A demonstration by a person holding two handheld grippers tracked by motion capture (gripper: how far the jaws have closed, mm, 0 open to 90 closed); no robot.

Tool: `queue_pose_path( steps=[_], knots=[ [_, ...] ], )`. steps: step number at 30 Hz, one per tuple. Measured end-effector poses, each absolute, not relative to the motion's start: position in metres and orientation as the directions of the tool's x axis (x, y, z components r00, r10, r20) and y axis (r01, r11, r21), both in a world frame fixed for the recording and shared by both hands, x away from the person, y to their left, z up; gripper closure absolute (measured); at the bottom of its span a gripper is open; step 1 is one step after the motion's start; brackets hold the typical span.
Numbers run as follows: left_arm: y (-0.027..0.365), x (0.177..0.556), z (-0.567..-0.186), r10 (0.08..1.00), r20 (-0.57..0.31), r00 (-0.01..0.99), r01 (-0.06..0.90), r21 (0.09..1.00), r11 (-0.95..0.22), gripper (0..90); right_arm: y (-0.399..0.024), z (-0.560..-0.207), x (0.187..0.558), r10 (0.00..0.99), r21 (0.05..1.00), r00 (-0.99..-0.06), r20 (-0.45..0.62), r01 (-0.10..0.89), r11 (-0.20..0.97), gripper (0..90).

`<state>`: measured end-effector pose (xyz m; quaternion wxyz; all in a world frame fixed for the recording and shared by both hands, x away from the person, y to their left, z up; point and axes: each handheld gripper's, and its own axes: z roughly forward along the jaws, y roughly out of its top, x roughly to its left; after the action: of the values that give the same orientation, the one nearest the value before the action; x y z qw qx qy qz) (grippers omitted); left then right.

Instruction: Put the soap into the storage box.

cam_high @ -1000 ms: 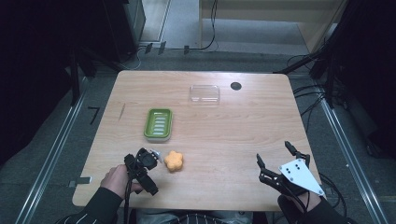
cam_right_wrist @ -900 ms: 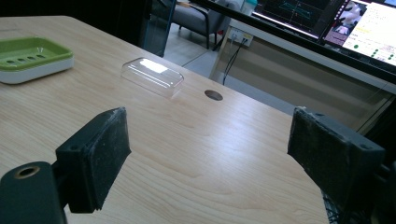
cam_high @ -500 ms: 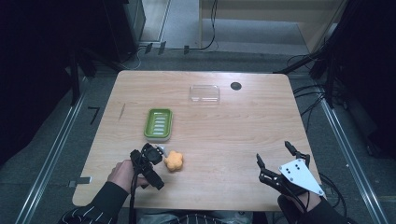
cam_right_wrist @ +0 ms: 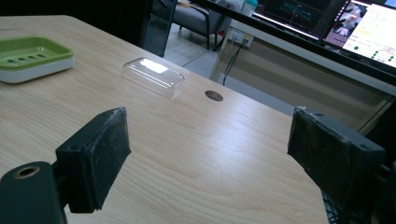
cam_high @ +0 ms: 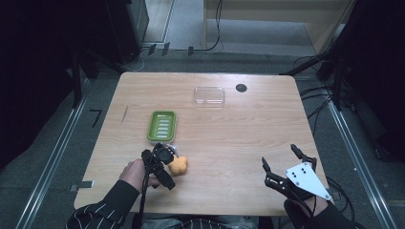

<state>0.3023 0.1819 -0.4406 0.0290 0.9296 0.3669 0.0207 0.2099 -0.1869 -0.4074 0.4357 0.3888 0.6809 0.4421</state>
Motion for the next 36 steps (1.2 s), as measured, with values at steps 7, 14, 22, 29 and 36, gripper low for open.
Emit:
queue_pose_path(
  steps=[7, 14, 22, 29, 36],
  knots=[
    [0.172, 0.310, -0.443, 0.673, 0.016, 0.740, 0.670, 0.068, -0.739, 0.0, -0.188, -0.407, 0.209, 0.917, 0.943, -0.315, -0.245, 0.144, 0.301, 13.4],
    [0.166, 0.317, -0.443, 0.661, 0.011, 0.750, 0.659, 0.077, -0.748, 0.0, -0.188, -0.407, 0.209, 0.915, 0.942, -0.318, -0.247, 0.141, 0.303, 13.4],
    [0.161, 0.327, -0.445, 0.651, 0.006, 0.759, 0.649, 0.065, -0.758, 0.1, -0.188, -0.407, 0.209, 0.917, 0.943, -0.315, -0.246, 0.141, 0.302, 13.4],
    [0.154, 0.330, -0.448, 0.631, 0.015, 0.775, 0.629, 0.068, -0.774, 12.6, -0.189, -0.407, 0.209, 0.916, 0.943, -0.317, -0.246, 0.140, 0.301, 13.4],
    [0.155, 0.334, -0.450, 0.633, 0.034, 0.773, 0.631, 0.062, -0.773, 18.4, -0.189, -0.407, 0.209, 0.916, 0.943, -0.317, -0.245, 0.141, 0.301, 13.4]
  ],
)
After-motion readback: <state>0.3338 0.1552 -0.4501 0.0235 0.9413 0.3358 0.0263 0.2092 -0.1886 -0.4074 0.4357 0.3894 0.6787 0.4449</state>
